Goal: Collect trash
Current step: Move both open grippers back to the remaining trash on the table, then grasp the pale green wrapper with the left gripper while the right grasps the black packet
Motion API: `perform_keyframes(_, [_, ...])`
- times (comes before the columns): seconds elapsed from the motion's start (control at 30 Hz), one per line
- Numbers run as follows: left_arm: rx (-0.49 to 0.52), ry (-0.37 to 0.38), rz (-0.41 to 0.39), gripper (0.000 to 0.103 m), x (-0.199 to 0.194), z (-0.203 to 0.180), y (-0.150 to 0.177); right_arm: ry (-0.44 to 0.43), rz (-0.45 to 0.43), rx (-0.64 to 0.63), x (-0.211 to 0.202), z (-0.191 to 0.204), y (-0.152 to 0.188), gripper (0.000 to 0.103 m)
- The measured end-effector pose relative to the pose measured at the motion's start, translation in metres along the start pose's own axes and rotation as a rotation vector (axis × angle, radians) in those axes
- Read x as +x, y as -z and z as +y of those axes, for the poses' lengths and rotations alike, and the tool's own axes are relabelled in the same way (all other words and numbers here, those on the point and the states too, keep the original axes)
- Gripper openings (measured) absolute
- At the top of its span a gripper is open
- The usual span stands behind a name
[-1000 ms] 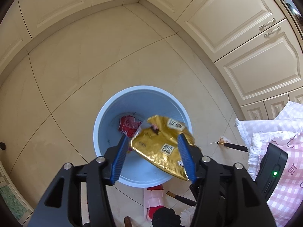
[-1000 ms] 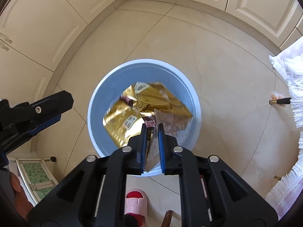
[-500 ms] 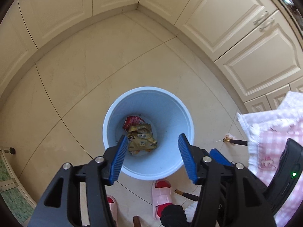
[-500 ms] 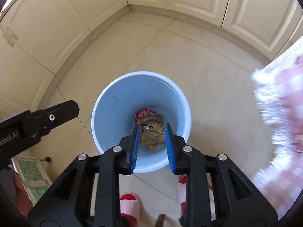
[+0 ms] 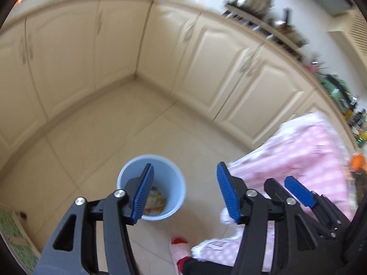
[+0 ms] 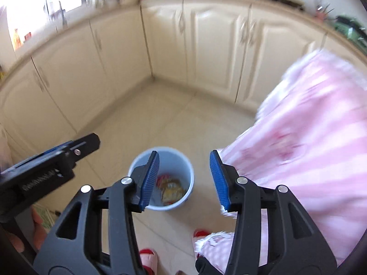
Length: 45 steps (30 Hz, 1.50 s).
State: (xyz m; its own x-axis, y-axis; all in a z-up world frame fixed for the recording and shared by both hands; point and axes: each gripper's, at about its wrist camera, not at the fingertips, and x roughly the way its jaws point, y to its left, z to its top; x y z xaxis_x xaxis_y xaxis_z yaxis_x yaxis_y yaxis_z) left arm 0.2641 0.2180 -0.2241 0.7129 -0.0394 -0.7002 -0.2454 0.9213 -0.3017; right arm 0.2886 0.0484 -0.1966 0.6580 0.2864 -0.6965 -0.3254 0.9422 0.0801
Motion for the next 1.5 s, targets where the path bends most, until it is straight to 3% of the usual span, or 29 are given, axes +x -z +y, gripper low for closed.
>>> perform_keyframes(0.1, [0.049,0.076,-0.053,0.061,-0.04,-0.039,0.001,0.034,-0.104,0.017,-0.061,-0.022,-0.005,0.05])
perform_keyframes(0.23, [0.121,0.175,-0.059,0.065,-0.067,-0.093,0.01,0.111,-0.207,0.045,-0.13,-0.059,0.004,0.052])
perform_keyframes(0.43, [0.285,0.306,0.01,0.067,-0.079,-0.181,0.038,0.254,-0.277,0.12,-0.193,-0.124,0.029,0.055])
perform_keyframes(0.57, [0.36,0.34,0.062,0.067,-0.071,-0.223,0.058,0.304,-0.28,0.211,-0.214,-0.173,0.052,0.057])
perform_keyframes(0.73, [0.41,0.323,0.114,0.067,-0.055,-0.262,0.072,0.31,-0.27,0.283,-0.219,-0.203,0.068,0.057])
perform_keyframes(0.83, [0.418,0.251,0.122,0.067,-0.039,-0.272,0.071,0.297,-0.264,0.3,-0.215,-0.214,0.072,0.057])
perform_keyframes(1.03, [0.485,0.182,0.134,0.067,-0.024,-0.287,0.074,0.272,-0.251,0.325,-0.208,-0.224,0.074,0.059])
perform_keyframes(1.1, [0.51,0.161,0.124,0.057,-0.023,-0.29,0.076,0.26,-0.239,0.324,-0.204,-0.224,0.072,0.06])
perform_keyframes(1.17, [0.543,0.134,0.097,0.037,-0.025,-0.289,0.079,0.242,-0.229,0.328,-0.2,-0.224,0.07,0.06])
perform_keyframes(1.3, [0.5,0.195,0.099,0.027,-0.03,-0.277,0.073,0.183,-0.205,0.336,-0.189,-0.221,0.066,0.061])
perform_keyframes(1.33, [0.484,0.216,0.09,0.018,-0.034,-0.272,0.072,0.167,-0.197,0.34,-0.186,-0.221,0.065,0.061])
perform_keyframes(1.43, [0.468,0.243,0.077,0.014,-0.043,-0.265,0.07,0.145,-0.178,0.336,-0.176,-0.215,0.056,0.061])
perform_keyframes(1.5, [0.453,0.276,0.08,0.014,-0.047,-0.26,0.069,0.084,-0.155,0.362,-0.168,-0.216,0.05,0.061])
